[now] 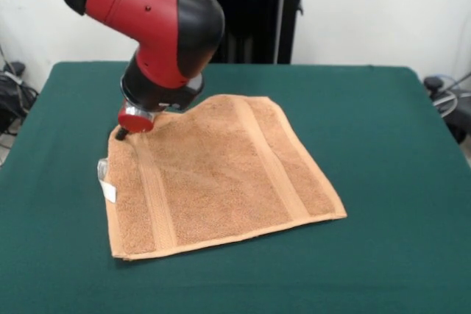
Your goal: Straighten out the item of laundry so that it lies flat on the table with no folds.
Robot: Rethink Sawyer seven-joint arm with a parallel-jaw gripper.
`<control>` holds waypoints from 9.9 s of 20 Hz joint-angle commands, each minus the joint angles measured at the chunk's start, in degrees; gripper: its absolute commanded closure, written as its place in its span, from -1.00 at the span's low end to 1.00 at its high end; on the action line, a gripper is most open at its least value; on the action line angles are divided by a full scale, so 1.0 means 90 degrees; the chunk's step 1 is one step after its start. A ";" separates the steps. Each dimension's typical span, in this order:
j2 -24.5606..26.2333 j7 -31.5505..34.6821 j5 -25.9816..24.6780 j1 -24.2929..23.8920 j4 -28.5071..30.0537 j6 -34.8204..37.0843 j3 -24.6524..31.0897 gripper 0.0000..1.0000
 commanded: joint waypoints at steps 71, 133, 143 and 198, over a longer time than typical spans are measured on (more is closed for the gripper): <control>-0.1607 -0.1271 -0.0211 -0.0297 0.0221 0.1158 0.1300 -1.00; -0.0907 -0.1079 -0.0045 -0.0313 0.0174 0.0171 0.1156 -1.00; -0.0892 -0.1147 -0.0012 -0.0347 0.0145 0.0151 0.1152 -1.00; -0.1604 -0.1513 -0.0142 -0.0702 0.0947 0.0258 0.1283 -1.00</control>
